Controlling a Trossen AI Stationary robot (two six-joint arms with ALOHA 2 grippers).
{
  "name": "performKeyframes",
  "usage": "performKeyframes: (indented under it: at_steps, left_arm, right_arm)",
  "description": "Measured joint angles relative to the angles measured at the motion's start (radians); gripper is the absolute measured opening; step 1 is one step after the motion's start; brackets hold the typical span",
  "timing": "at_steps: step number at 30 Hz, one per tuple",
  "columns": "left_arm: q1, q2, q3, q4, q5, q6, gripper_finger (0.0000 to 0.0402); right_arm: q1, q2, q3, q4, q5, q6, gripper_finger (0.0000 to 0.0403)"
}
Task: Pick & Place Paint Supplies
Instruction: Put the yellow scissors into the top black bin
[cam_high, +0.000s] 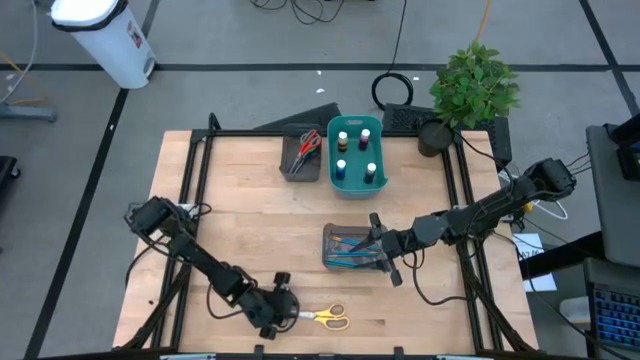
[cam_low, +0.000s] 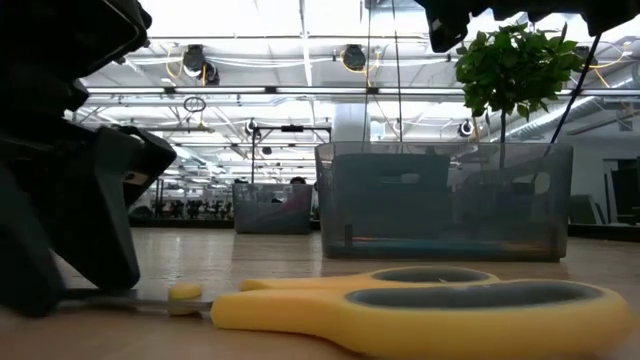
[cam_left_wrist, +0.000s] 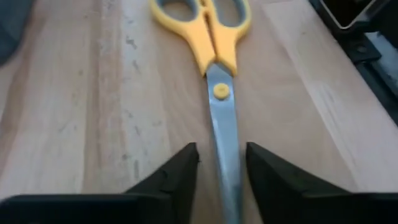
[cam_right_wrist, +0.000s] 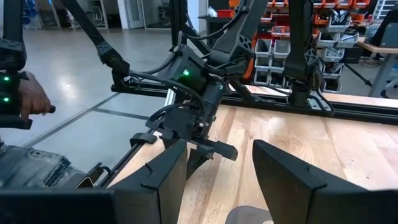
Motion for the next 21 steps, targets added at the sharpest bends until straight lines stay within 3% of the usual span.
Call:
performKeyframes:
  at_steps: [6, 8, 21]
  left_arm:
    - [0.001, 0.000, -0.003, -0.006, -0.002, -0.036, 0.0032]
    - [-0.001, 0.000, -0.003, -0.015, 0.001, -0.053, 0.0012]
    - [-0.033, -0.026, 0.001, -0.148, 0.017, -0.169, 0.0011]
  right_arm:
    - [0.000, 0.000, 0.000, 0.000, 0.000, -0.015, 0.0172]
    - [0.000, 0.000, 0.000, 0.000, 0.000, -0.015, 0.0174]
    - [0.000, 0.000, 0.000, -0.005, 0.000, -0.015, 0.0173]
